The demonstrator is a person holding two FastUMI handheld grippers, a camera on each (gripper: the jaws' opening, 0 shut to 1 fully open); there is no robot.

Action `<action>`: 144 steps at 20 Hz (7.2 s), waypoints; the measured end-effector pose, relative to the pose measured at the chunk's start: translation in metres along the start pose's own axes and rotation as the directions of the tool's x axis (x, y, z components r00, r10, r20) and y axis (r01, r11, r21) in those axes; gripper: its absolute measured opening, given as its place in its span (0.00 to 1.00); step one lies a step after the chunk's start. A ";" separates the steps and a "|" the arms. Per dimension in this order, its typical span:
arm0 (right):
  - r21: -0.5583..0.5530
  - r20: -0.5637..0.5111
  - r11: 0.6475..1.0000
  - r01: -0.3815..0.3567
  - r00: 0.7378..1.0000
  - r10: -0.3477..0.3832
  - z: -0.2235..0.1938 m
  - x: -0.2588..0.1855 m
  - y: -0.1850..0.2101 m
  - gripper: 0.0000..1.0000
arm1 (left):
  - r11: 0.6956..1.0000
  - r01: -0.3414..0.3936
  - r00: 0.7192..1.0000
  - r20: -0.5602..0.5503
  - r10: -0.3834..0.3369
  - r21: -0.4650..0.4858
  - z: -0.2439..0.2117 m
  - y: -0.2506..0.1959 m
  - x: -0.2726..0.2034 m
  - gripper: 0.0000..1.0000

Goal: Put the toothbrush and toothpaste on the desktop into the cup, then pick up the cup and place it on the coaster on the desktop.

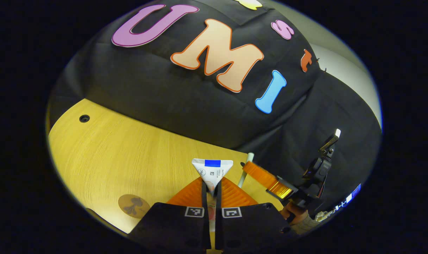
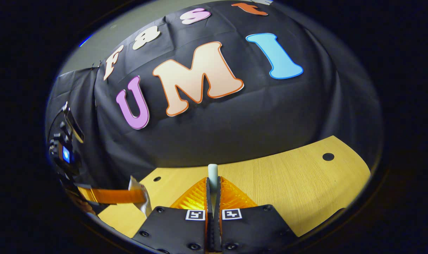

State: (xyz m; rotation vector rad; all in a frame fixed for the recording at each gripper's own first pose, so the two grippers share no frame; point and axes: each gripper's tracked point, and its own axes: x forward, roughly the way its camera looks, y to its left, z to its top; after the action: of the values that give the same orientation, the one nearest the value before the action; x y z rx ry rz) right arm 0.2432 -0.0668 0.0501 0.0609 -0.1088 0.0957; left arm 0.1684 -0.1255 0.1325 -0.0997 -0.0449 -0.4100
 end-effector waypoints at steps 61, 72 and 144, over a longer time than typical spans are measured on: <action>0.130 -0.228 0.971 0.200 0.959 -0.167 -0.075 -0.132 -0.019 0.95 | 0.903 -0.388 0.922 0.078 0.381 0.186 -0.073 0.125 -0.132 0.95; 0.135 -0.441 0.949 0.284 0.875 -0.200 -0.129 -0.103 0.011 0.95 | 0.873 -0.474 0.880 0.034 0.473 0.118 -0.089 0.188 -0.185 0.95; -0.338 -0.811 0.920 -0.198 0.558 -0.178 -0.178 -0.067 -0.023 0.31 | 0.808 -0.580 0.798 -0.128 0.590 0.108 -0.115 0.247 -0.216 0.95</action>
State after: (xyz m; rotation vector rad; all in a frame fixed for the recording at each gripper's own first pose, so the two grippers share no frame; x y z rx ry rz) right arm 0.1976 -0.0842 -0.1351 -0.4064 0.8565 0.1047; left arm 0.0718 0.1732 -0.0169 -0.0138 0.1277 0.2119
